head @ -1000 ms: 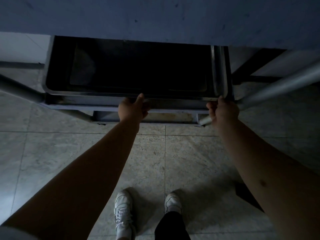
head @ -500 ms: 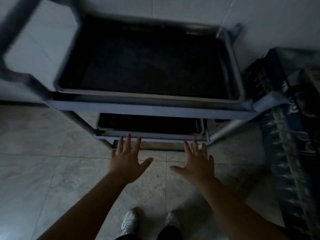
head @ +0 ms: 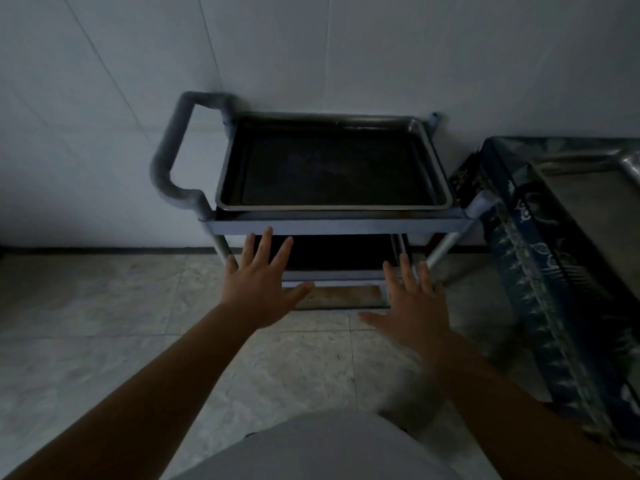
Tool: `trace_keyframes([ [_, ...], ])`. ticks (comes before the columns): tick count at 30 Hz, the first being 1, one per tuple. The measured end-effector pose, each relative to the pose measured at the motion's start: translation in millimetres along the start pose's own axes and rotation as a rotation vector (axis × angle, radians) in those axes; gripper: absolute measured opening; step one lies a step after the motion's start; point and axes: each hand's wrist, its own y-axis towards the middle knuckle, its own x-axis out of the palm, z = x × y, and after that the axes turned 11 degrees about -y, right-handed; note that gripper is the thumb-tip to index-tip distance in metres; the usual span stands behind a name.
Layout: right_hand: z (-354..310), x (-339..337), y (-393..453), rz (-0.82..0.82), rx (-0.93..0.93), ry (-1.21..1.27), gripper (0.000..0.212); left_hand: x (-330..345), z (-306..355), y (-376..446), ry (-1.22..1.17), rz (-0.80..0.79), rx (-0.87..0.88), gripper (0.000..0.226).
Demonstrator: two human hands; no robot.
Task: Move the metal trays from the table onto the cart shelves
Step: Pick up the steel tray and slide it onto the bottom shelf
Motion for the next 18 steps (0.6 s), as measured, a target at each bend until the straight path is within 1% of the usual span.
trace_keyframes([
  [2, -4.7, -6.1, -9.5, 0.015, 0.041, 0.002, 0.121, -4.1, 3.2, 3.9, 0.012, -0.004, 0.04, 0.102],
  [5, -4.7, -9.8, -28.6, 0.037, 0.115, 0.055, 0.121, -1.1, 19.4, 8.3, 0.013, -0.059, 0.104, 0.102],
  [9, 17.1, -2.0, -64.9, 0.095, 0.259, 0.153, 0.112, 4.8, 59.8, 12.7, 0.05, -0.149, 0.263, 0.1],
  [11, 37.1, 6.0, -90.7, 0.099, 0.362, 0.171, 0.11, 5.0, 92.3, 12.5, 0.041, -0.211, 0.351, 0.106],
  [14, 72.1, 16.1, -138.4, 0.08, 0.569, 0.17, 0.112, 9.4, 152.4, 5.1, 0.024, -0.283, 0.521, 0.115],
  [18, 119.2, 28.4, -219.7, 0.033, 0.824, 0.196, 0.115, 32.8, 236.9, -18.1, 0.022, -0.316, 0.762, 0.101],
])
